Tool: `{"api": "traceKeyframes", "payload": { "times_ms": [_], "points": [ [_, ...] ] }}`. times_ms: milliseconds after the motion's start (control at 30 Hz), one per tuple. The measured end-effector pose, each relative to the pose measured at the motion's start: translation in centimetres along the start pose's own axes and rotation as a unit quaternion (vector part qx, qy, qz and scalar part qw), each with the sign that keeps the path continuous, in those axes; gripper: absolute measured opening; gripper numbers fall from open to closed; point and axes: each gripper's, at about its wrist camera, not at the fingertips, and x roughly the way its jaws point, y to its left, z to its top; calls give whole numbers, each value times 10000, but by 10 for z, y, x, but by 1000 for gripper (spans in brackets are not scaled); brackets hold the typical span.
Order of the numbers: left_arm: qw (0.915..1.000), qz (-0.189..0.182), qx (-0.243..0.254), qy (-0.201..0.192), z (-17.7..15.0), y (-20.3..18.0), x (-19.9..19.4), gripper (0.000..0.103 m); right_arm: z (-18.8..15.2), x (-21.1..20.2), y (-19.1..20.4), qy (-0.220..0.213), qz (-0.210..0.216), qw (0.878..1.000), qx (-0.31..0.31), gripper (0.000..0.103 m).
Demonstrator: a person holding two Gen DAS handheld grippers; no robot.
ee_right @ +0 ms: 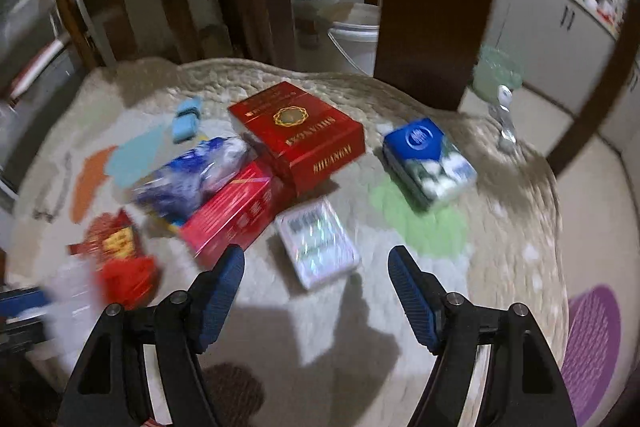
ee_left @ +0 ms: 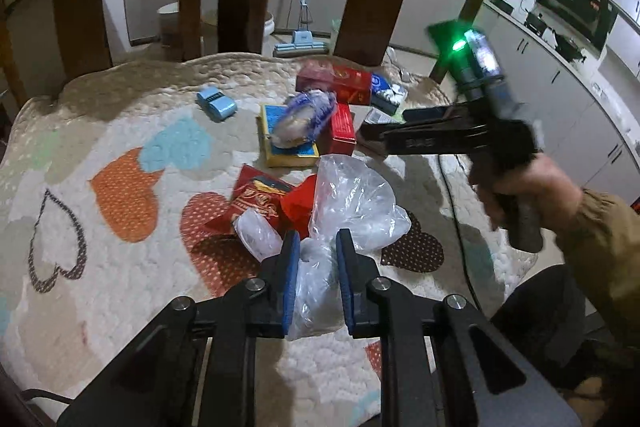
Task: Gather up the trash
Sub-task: 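Grasp the clear plastic bag with the left tool while the right tool grasps the white barcode box, then carry the bag and box to the purple basket and release both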
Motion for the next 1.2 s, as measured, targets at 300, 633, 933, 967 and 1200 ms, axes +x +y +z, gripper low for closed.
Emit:
{"api": "traceKeyframes", "payload": {
  "times_ms": [300,633,933,967,1200],
  "points": [
    [9998,212,-48,-40,12,-12,-2,18,-20,-11,-23,-16,381,9979,529,44],
    [9981,338,487,151,25,-69,15,18,-84,-81,-75,-539,458,9879,1381,44],
    [9940,314,1010,270,36,-129,35,18,-128,-118,-119,-930,310,9758,1956,44],
    [9934,309,1077,263,38,-136,37,18,-132,-121,-125,-977,285,9742,2013,44],
    [9880,78,1533,163,61,-191,58,18,-157,-138,-170,-1290,-93,9601,2481,44]
  ]
}}
